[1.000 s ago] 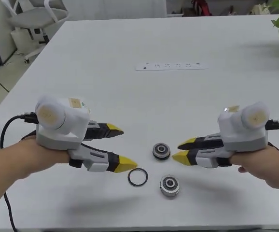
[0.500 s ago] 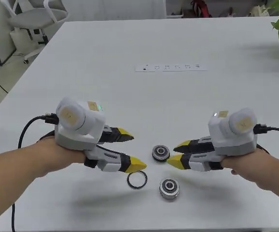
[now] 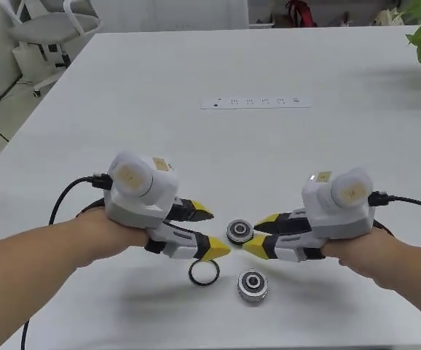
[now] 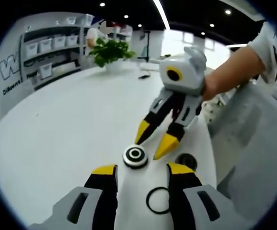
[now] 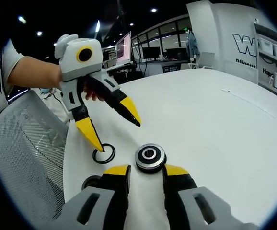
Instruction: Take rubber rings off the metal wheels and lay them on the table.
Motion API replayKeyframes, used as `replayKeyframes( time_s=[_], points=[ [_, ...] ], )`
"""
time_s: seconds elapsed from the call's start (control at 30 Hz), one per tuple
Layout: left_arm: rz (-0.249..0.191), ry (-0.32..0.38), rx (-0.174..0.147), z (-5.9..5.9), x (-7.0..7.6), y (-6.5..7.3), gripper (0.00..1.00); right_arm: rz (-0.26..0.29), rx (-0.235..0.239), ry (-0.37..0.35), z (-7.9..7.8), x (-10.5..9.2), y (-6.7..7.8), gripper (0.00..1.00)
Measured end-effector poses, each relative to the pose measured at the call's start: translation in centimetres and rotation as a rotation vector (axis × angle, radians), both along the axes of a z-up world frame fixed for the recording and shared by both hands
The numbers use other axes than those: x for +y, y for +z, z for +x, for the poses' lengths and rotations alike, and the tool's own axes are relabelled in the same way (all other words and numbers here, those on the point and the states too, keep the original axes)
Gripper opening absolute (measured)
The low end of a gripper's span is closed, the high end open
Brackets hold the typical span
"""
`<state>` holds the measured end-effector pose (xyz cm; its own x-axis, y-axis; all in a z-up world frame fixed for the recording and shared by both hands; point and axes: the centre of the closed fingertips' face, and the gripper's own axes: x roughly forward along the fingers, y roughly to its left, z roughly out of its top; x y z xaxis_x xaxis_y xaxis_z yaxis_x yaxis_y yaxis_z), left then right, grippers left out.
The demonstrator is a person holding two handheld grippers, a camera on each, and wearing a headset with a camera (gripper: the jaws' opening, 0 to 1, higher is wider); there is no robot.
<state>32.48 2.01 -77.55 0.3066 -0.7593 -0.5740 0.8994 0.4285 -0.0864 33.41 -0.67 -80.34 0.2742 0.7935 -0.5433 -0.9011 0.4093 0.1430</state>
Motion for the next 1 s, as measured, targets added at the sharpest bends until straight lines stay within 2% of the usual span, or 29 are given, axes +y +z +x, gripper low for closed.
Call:
replayKeyframes(
  time_s=[0.1,0.3,0.53,0.87,1.0],
  points=[
    [-0.007,0.013,0.001,0.3,-0.4,0.0,0.40,-0.002,-0.003,0.005,-0.1,0.1,0.0,0.24],
    [0.028,-0.014,0.005,0.1,-1.1,-0.9,0.37,-0.005,-0.008,-0.004,0.0,0.0,0.0,0.24],
    [0.026,-0.007,0.006,0.4,-1.9,-1.0,0.33,-0.004,-0.004,-0.006,-0.2,-0.1,-0.1,0.24],
    [0.038,0.037,0.007,1.4,-2.5,-1.4,0.24,0.000,-0.001,-0.010,-0.1,-0.2,-0.1,0.24],
    [0.065,0.046,-0.002,1.6,-2.6,-1.9,0.22,-0.001,0.001,-0.010,-0.2,-0.3,-0.2,0.24]
  ],
)
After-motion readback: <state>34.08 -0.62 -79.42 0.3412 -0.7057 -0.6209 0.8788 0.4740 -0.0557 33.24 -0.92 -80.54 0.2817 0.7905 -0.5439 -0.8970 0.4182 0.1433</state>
